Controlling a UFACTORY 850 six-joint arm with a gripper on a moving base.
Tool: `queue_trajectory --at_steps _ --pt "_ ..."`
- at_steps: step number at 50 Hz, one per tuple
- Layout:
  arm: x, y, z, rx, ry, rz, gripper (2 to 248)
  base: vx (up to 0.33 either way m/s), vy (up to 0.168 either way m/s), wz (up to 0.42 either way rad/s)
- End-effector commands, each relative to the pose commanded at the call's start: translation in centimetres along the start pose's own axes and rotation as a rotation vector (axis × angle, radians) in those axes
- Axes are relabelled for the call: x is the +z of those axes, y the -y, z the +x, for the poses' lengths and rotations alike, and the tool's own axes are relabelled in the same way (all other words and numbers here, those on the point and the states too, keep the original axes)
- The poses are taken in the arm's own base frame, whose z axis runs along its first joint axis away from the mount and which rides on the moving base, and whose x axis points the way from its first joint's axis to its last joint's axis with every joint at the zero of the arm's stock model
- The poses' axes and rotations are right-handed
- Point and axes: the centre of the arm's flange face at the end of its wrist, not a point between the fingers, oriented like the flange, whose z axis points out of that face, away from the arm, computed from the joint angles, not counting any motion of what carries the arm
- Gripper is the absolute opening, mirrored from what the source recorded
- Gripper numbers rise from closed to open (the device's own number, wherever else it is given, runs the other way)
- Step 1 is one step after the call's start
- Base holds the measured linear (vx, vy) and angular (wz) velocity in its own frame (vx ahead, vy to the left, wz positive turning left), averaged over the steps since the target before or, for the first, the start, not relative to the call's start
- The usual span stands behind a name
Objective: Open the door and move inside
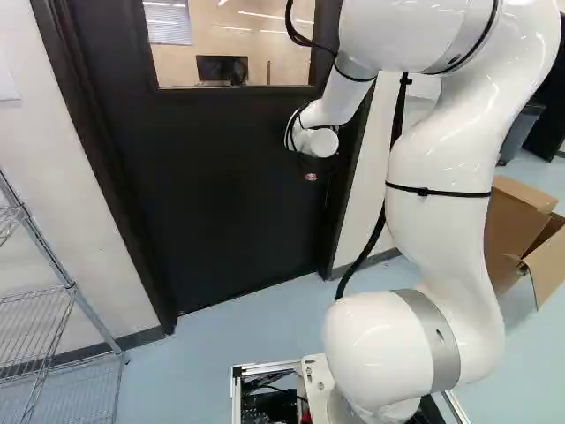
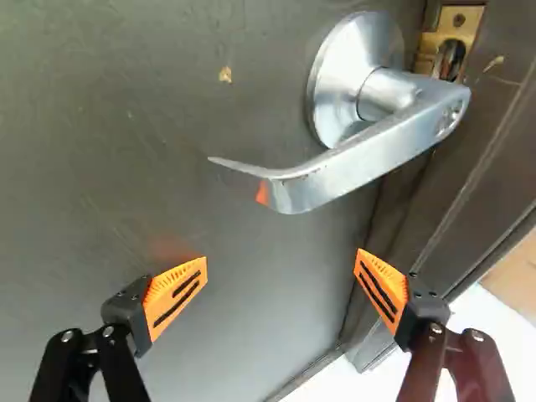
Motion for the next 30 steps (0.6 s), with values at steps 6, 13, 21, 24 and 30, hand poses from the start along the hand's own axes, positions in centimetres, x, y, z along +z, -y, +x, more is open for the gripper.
queue_trajectory --at_steps 6,13,21,24,30 --pt "0.4 0.7 -0.2 0.047 0.013 -0.019 247 0.0 0.0 0.0" --pt "0.9 1.6 -0.5 0.103 0.028 -0.04 247 0.0 0.0 0.0" --pt "1.5 2.7 -0.8 0.153 0.044 -0.055 247 0.0 0.0 0.0" --pt "1.7 3.2 -0.8 0.158 0.046 -0.053 247 0.0 0.0 0.0" --pt "2.1 4.2 -1.0 0.158 0.048 -0.042 247 0.0 0.0 0.0"
